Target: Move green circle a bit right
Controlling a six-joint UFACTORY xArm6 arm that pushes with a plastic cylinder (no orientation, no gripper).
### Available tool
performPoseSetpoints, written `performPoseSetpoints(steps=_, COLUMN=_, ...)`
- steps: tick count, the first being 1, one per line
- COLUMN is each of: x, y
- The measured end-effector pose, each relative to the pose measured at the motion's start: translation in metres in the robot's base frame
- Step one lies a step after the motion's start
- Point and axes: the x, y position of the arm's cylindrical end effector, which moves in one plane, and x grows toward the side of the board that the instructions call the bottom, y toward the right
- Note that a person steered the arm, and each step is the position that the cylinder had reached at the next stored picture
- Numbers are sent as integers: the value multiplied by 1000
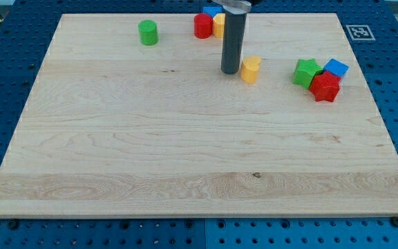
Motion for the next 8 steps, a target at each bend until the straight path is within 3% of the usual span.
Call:
performPoseSetpoints(steps=2, x=35, y=75)
performPoseSetpoints(steps=3, x=34, y=83)
performPoseSetpoints(steps=8, x=-55, y=-170)
